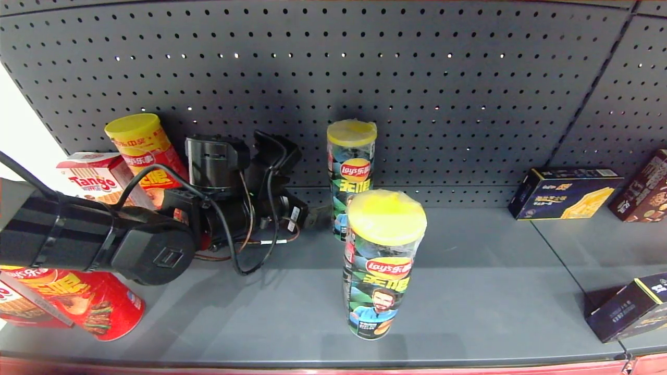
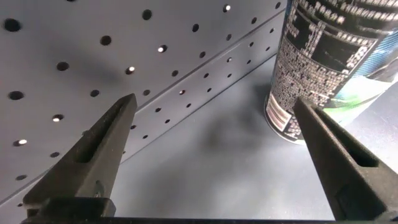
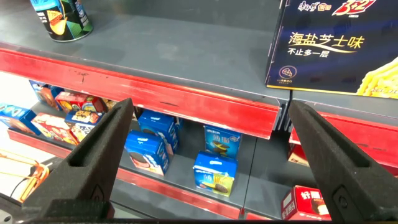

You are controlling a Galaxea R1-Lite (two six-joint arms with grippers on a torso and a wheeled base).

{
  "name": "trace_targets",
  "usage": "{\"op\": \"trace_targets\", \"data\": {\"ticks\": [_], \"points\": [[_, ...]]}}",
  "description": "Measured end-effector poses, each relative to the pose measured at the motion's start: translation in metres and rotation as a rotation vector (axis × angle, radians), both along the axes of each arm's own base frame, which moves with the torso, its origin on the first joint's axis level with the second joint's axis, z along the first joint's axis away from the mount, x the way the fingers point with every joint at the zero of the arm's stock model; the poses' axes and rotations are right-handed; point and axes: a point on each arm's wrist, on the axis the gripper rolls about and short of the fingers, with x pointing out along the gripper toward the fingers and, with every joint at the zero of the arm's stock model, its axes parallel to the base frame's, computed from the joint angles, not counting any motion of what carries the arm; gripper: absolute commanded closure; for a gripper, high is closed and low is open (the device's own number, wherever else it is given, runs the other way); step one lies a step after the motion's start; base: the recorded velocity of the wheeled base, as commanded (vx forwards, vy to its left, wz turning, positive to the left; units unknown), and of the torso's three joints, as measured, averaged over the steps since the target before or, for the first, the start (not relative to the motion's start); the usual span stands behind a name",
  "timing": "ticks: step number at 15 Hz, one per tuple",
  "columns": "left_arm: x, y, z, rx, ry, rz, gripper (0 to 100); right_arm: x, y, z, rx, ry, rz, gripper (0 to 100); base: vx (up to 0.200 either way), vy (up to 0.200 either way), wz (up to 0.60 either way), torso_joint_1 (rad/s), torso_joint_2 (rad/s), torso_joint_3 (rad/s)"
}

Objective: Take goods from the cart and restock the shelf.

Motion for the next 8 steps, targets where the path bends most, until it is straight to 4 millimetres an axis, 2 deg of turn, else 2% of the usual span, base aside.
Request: {"op": "trace_targets", "data": {"ticks": [8], "points": [[0.0018, -0.0025, -0.0009, -0.001, -0.003, -0.004, 0, 0.0, 0.0, 0.0, 0.0, 0.0, 0.0, 0, 0.0, 0.0, 0.0, 0.0, 0.0, 0.0]]}}
